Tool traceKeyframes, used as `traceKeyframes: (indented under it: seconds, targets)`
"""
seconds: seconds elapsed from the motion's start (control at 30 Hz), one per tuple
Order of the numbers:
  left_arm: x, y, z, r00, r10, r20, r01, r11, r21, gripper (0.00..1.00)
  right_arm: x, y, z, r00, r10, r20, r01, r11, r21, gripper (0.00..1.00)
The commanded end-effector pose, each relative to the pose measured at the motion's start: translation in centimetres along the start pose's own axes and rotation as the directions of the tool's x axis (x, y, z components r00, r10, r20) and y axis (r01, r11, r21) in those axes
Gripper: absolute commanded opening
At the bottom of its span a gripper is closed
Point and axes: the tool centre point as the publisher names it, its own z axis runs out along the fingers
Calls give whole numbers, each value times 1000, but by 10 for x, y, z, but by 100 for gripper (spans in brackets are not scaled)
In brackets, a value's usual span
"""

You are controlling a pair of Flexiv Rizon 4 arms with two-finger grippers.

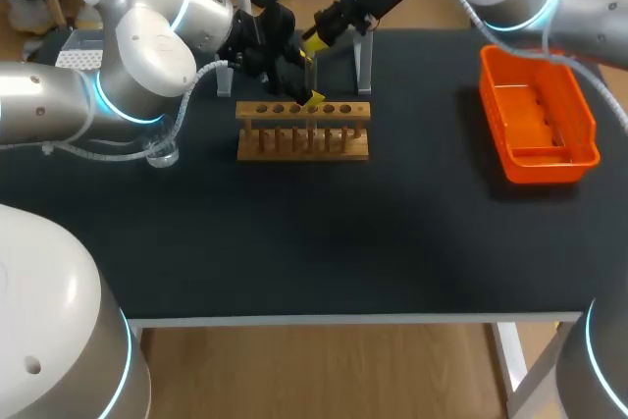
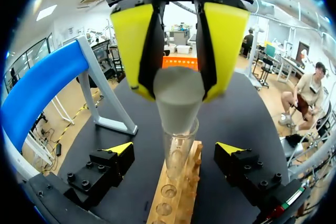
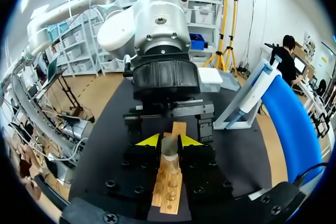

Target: Invert the test tube, pick up the pipette, mount the tip to pipette, aspirate from beaker and dispense into the tube, eject the tip, return the pipette, and cap with the stopper.

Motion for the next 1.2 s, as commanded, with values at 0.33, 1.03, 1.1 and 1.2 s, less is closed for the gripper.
traceKeyframes:
  seconds: [0.33,1.03,1.1,1.2]
  targets:
    - [-1,-1,0,1000,-1,-3,1,1000,-4,100,1,-6,4,1000,10,-13,-10,1000,16,0]
    - [-1,-1,0,1000,-1,-3,1,1000,-4,100,4,-18,10,999,32,-17,-32,999,35,0]
    - [-1,-1,0,1000,-1,-3,1,1000,-4,100,4,-19,10,999,34,-18,-33,999,36,0]
    - [-1,-1,0,1000,-1,-3,1,1000,-4,100,4,-20,11,999,34,-19,-33,999,38,0]
